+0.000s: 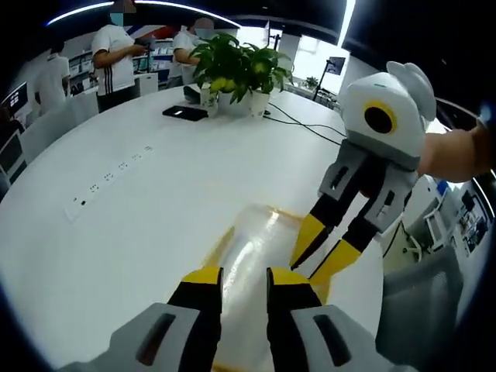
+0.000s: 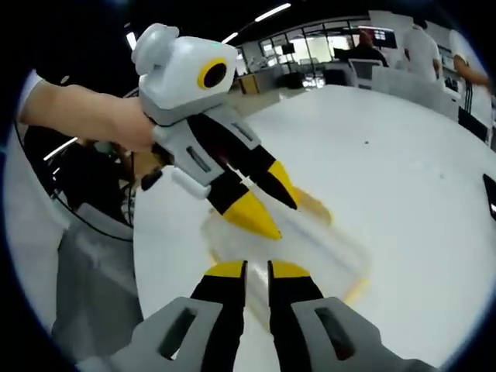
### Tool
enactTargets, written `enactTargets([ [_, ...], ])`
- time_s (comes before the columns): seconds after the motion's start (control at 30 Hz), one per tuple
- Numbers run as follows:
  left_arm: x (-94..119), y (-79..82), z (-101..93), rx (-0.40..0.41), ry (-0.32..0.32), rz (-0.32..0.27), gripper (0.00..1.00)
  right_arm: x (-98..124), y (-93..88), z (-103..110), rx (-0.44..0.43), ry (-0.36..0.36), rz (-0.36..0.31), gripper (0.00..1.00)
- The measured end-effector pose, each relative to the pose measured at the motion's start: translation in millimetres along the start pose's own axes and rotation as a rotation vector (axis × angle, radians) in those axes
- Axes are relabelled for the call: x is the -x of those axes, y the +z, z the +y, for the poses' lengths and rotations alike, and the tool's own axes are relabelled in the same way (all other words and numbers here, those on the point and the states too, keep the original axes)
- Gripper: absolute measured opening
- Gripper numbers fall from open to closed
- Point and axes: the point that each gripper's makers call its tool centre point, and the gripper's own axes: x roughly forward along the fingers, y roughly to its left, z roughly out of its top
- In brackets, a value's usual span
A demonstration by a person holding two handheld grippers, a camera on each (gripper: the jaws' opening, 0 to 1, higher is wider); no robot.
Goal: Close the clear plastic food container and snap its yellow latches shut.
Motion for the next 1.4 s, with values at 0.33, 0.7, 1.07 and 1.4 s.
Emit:
enactTargets([
  [0.33, -2.4, 7.1, -1.4, -0.042, -0.008, 0.005, 0.21, -1.8, -6.5, 19.4, 0.186, 0.053, 0.037, 0.15],
  [0.7, -6.5, 5.7, 0.3, -0.069, -0.024, 0.034, 0.24, -1.8, -13.3, 24.6, 0.348, 0.035, 0.049, 0.21],
  [1.07, -13.3, 1.1, 7.1, -0.077, -0.059, 0.104, 0.31, -8.4, -21.6, 27.5, 0.619, -0.053, 0.076, 0.24],
  [1.4, -16.2, -0.5, 2.4, -0.098, -0.090, 0.137, 0.31, -11.5, -21.4, 23.1, 0.682, -0.096, 0.075, 0.22],
])
